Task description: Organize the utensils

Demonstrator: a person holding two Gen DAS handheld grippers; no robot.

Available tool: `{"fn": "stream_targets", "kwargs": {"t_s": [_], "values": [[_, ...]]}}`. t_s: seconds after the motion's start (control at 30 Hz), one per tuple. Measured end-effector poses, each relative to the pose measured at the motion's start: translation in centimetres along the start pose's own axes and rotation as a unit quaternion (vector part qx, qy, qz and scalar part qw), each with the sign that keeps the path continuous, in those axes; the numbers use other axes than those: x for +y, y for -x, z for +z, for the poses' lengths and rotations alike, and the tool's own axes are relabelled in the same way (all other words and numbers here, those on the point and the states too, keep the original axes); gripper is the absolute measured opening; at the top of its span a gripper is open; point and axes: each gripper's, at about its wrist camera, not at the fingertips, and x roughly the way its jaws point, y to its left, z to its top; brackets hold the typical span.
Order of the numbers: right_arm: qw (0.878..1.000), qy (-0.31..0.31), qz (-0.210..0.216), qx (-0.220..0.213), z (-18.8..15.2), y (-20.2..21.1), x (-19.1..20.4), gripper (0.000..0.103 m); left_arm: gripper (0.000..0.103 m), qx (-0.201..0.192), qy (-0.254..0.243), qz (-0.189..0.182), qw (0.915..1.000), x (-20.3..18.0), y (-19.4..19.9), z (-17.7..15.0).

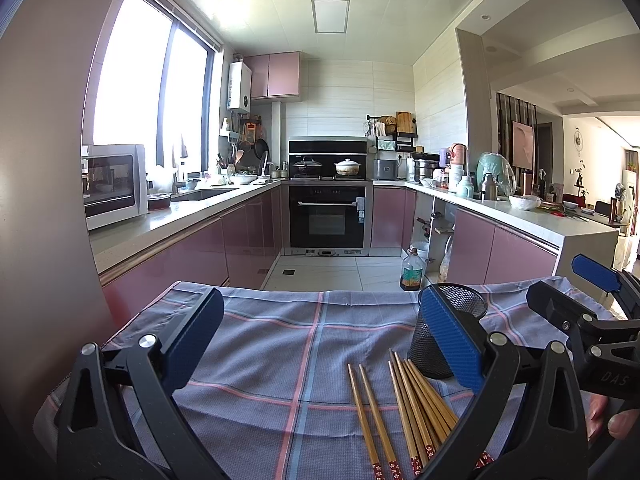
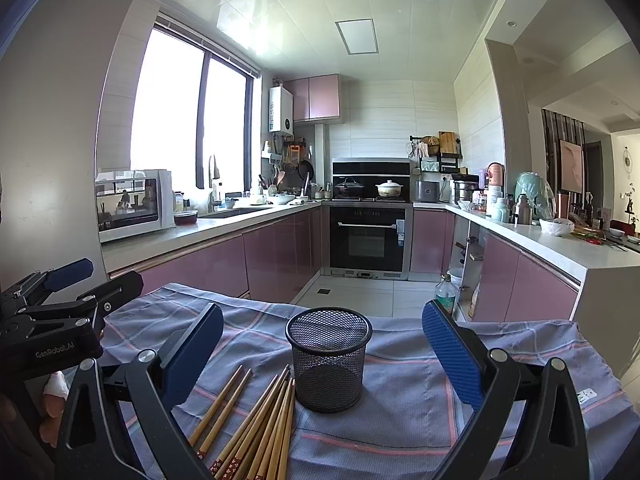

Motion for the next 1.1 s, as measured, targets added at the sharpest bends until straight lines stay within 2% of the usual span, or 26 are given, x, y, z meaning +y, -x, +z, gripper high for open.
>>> {"fn": "stream_targets", "kwargs": {"t_s": [1.1], "values": [[1.0, -0.003, 0.004, -0.001, 0.09, 0.03, 0.01, 0.096, 0.097, 0.001, 0.001, 0.0, 1.0, 0.02, 0.0, 0.02]]}}
